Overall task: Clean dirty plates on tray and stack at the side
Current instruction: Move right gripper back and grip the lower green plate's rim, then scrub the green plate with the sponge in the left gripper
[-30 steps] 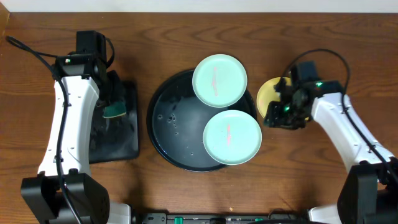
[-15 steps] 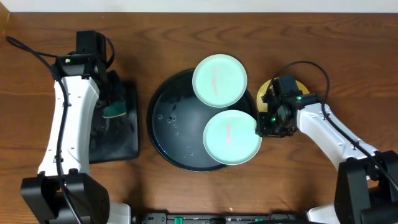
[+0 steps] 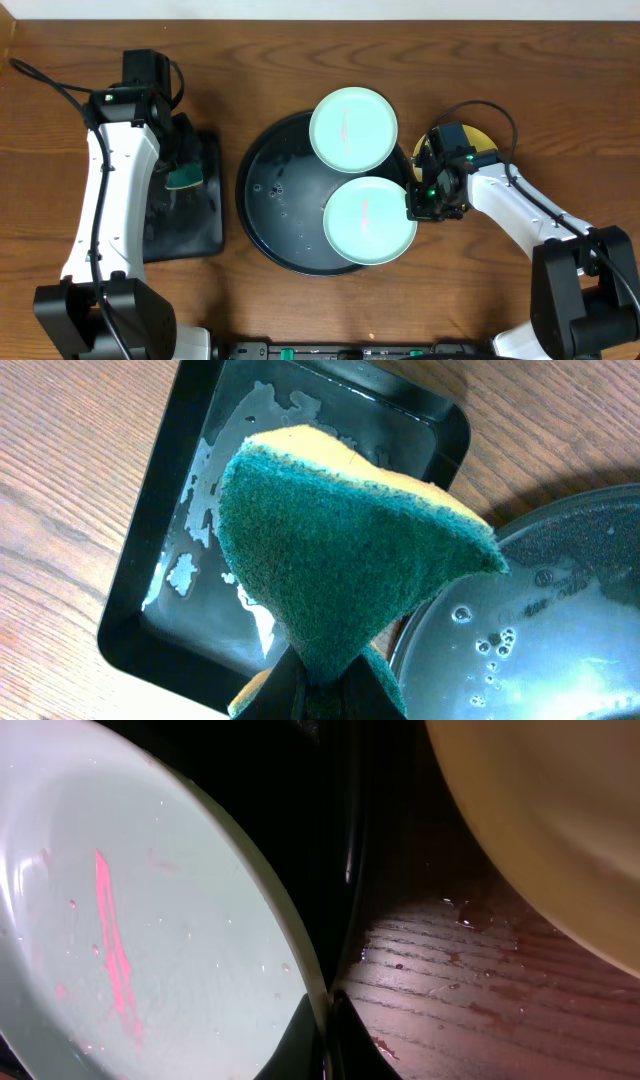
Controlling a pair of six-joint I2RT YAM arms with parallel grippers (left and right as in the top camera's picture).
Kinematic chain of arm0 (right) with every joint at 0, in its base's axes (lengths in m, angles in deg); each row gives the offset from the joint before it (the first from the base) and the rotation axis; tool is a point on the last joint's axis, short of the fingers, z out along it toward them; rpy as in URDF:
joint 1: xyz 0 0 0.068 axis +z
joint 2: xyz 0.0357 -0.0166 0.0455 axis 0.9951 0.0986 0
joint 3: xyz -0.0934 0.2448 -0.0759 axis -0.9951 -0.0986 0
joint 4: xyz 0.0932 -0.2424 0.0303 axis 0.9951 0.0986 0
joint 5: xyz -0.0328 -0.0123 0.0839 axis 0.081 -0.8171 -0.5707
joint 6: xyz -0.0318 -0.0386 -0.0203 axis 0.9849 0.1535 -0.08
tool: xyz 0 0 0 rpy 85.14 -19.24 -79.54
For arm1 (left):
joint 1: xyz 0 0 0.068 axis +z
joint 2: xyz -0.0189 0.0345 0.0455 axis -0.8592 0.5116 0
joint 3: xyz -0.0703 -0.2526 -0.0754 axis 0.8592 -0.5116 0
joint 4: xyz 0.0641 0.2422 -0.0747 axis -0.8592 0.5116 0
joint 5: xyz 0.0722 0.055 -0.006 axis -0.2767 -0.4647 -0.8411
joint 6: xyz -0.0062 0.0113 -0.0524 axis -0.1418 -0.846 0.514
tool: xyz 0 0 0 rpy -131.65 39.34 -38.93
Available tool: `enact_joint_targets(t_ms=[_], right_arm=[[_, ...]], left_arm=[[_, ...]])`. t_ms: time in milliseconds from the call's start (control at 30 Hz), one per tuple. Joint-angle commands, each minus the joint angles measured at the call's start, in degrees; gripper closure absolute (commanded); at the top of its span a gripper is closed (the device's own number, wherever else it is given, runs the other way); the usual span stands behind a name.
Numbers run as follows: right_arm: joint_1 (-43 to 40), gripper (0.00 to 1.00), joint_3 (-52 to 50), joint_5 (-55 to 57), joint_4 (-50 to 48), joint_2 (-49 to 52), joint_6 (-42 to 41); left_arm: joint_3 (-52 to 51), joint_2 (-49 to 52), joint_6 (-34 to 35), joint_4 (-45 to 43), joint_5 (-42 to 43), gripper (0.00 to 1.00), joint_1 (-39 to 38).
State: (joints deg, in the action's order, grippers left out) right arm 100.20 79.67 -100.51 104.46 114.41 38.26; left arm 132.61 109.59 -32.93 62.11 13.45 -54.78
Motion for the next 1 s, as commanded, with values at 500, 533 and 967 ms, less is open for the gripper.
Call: enact_joint_targets(t_ms=[500,533,967], right_arm=[[12.9,0.99,6.4,0.9,-6.7,1.7,-12.2],[13.4,0.99,6.4,0.9,-7.1,2.5,-13.0],[13.6,0.99,6.4,-0.9,-8.8,8.7,-14.4]], left_arm=[[0.6,-0.5,-0.8,0.0,4.1,0.92,-0.9],[0.4,-0.5,-0.8,0.0,4.2,0.93,-1.2],[-4.7,-0.5,-0.9,-3.3,10.5,0.92,-11.7]])
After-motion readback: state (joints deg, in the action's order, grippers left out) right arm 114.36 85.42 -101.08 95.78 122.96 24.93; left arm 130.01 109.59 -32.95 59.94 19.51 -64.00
